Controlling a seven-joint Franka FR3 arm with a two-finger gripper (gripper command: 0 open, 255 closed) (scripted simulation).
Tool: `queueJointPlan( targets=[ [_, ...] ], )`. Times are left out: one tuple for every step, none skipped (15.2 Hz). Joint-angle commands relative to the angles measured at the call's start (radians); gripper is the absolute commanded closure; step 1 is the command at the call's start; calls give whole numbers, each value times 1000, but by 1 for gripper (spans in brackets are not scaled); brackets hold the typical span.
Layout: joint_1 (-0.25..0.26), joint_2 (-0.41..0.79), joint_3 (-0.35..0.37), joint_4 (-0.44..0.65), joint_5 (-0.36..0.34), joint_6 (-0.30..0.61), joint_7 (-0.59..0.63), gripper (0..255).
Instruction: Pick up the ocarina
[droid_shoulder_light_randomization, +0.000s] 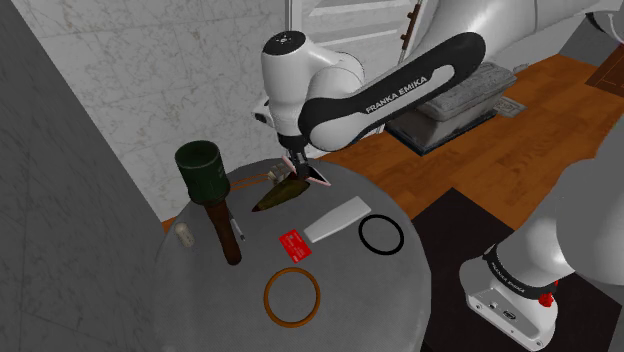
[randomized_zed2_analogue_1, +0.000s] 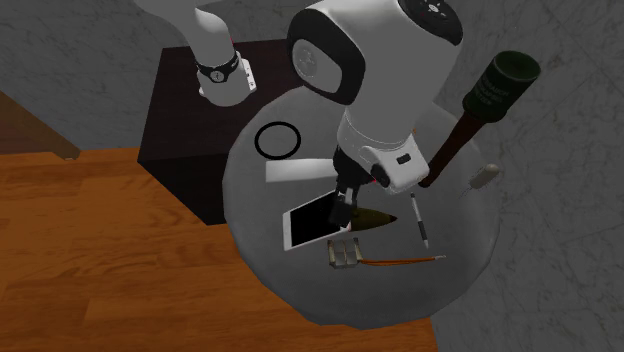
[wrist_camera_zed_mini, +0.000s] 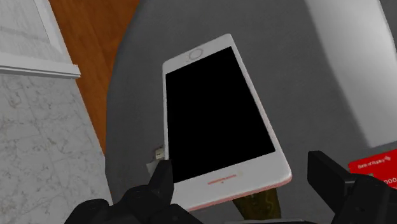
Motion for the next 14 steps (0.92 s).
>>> queueJointPlan(
  targets=[
    [25,66,9,41,-50,25,-10,0],
    [37,94,12,57,-74,36,-15,0],
    [50,122,14,74,-97,47,-21,0],
    [64,150,16,90,-120,57,-26,0],
    [78,177,18,106,-144,67,-32,0],
    [85,190,18,115,-155,72,-34,0],
    [87,199,15,113,-161,81,-29,0],
    [89,208,12,112,-167,90,-23,0],
    [91,217,9,111,-174,99,-17,0],
    [92,227,6,111,-180,108,-11,0],
    [94,236,3,110,-186,117,-5,0],
    [96,246,0,110,-192,126,1,0],
    [99,255,-3,110,-198,134,6,0],
    [100,261,-5,110,-201,139,10,0]
  ],
)
